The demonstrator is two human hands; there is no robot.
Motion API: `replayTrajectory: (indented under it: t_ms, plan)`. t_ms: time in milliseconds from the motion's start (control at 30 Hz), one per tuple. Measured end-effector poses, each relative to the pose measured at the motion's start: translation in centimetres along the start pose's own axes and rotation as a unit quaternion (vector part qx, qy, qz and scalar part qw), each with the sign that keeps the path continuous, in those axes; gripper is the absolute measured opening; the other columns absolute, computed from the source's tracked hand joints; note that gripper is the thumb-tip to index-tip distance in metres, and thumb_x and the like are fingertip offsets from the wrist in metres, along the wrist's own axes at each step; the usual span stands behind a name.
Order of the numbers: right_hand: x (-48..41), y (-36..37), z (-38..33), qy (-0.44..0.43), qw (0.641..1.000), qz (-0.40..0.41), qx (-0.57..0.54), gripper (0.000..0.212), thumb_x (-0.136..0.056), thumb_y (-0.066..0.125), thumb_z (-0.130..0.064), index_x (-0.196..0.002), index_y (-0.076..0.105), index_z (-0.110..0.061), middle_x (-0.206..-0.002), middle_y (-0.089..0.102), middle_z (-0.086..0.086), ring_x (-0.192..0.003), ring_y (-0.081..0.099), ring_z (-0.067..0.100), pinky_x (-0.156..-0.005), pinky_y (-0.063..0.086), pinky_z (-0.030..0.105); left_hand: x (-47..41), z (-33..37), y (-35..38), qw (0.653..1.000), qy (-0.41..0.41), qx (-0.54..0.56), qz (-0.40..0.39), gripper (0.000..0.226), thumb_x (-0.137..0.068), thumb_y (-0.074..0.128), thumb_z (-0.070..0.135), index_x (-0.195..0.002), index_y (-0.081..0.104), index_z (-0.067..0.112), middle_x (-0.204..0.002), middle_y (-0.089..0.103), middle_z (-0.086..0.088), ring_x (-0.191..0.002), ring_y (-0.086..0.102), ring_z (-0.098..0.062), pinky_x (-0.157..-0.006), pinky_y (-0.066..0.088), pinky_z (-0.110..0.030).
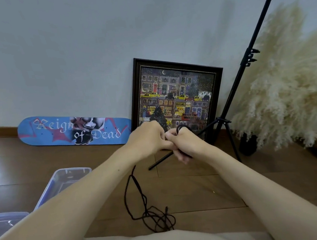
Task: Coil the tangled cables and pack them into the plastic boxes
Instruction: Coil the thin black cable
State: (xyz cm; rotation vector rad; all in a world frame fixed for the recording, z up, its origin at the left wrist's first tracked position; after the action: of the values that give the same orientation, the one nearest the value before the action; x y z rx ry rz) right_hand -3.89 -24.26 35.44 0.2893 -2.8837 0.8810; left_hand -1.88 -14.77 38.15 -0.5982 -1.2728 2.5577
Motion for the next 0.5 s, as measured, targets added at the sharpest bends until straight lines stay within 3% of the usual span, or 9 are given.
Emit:
replayTrajectory:
  t_ms: [67,133,200,300,400,500]
  plan:
    - [0.0,0.2,0.5,0.032,0.998,-0.033,-0.040,0.057,-0.102,0.029,-0.051,-0.077,0.058,-0.008,-0.039,0.031,0.000,-0.032,0.023,0.012,-0.037,0.026,0.020,-0.1,0.1,-0.6,0.998,0.020,0.048,-0.023,0.036,-0.073,0.078,0.034,-0.053,0.056,0.013,-0.053,0.048,0.001,-0.049,0.039,-0.008,-0.049,0.030,-0.020]
    - [0.3,1.0,0.5,0.053,0.991,-0.097,-0.076,0.077,-0.094,0.024,-0.067,-0.092,0.066,-0.002,-0.043,0.022,-0.002,-0.036,0.016,0.011,-0.038,0.022,0.019,-0.1,0.2,-1.2,0.992,0.040,0.115,-0.041,0.024,-0.073,0.079,0.024,-0.058,0.063,0.016,-0.054,0.052,0.005,-0.048,0.042,-0.001,-0.049,0.030,-0.012]
    - [0.8,1.9,0.5,0.059,0.981,-0.169,-0.070,0.085,-0.089,0.021,-0.074,-0.099,0.066,-0.002,-0.045,0.018,-0.004,-0.040,0.011,0.010,-0.039,0.018,0.019,0.0,0.3,-1.7,0.983,0.057,0.167,-0.054,0.016,-0.075,0.077,0.010,-0.064,0.066,0.015,-0.060,0.057,0.004,-0.054,0.047,0.001,-0.055,0.036,-0.011]
    - [1.8,2.9,-0.3,0.044,0.963,-0.258,-0.068,0.067,-0.088,0.034,-0.069,-0.091,0.065,-0.010,-0.047,0.017,-0.006,-0.042,0.008,0.009,-0.037,0.014,0.018,0.4,0.8,-2.0,0.972,0.065,0.211,-0.083,0.019,-0.078,0.069,-0.002,-0.069,0.067,0.015,-0.069,0.064,0.000,-0.065,0.055,-0.002,-0.063,0.044,-0.014]
    - [2.6,3.9,-0.7,0.048,0.948,-0.310,-0.052,0.039,-0.092,0.048,-0.049,-0.089,0.061,-0.012,-0.043,0.020,-0.009,-0.034,0.015,0.002,-0.033,0.014,0.015,1.0,1.1,-2.5,0.954,0.058,0.270,-0.117,0.006,-0.081,0.070,0.007,-0.075,0.071,0.010,-0.075,0.067,-0.002,-0.072,0.059,-0.007,-0.070,0.047,-0.017]
    - [3.5,5.5,-1.1,0.054,0.913,-0.393,-0.100,0.025,-0.099,0.046,-0.030,-0.089,0.058,-0.011,-0.039,0.024,-0.013,-0.030,0.019,-0.002,-0.030,0.016,0.011,1.4,1.5,-2.5,0.941,0.057,0.308,-0.129,0.005,-0.079,0.071,0.012,-0.076,0.070,0.008,-0.073,0.067,0.000,-0.072,0.060,-0.005,-0.070,0.047,-0.014]
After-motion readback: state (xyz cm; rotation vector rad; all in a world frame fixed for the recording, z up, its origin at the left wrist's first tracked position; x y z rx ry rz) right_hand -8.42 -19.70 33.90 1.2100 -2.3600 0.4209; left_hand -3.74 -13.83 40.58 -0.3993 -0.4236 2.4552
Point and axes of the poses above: each hand's wrist, its own x-axis away from the middle knuckle, its own y-axis out of the palm, z = x × y, the point moved 8 cm from there along -x, towards the middle knuckle
